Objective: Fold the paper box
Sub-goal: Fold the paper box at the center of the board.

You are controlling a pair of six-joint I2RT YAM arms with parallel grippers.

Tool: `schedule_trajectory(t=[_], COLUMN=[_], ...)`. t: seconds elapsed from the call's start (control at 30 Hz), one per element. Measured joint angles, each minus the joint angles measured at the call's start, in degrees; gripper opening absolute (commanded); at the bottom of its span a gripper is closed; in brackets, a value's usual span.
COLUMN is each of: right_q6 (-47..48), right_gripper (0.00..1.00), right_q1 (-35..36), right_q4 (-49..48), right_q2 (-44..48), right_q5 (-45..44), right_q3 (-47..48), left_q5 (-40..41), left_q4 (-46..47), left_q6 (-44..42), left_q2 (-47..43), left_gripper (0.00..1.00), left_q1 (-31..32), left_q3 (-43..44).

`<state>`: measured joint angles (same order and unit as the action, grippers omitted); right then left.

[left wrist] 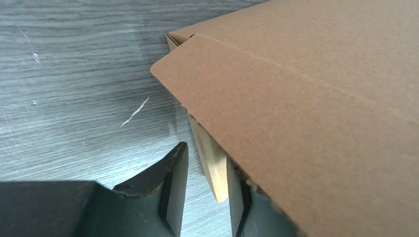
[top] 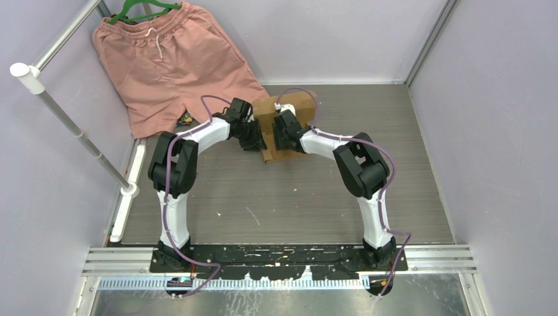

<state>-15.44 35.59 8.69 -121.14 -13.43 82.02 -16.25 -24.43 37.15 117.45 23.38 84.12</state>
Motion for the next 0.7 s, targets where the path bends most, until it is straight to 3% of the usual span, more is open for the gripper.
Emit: schedule_trajectory(t=[0.7], right_q6=[-1.33], right_gripper=[0.53], right_q1=[-0.02], right_q4=[-4.2], right_q2=[0.7], right_q5=[-0.46], right_q3=[-2.67], left_q5=[15.3], left_q4=[-10.47], left_q6=[-1.86], left_q2=[4.96], left_gripper=[0.23], left_q1=[3.98], left_q3=[11.87])
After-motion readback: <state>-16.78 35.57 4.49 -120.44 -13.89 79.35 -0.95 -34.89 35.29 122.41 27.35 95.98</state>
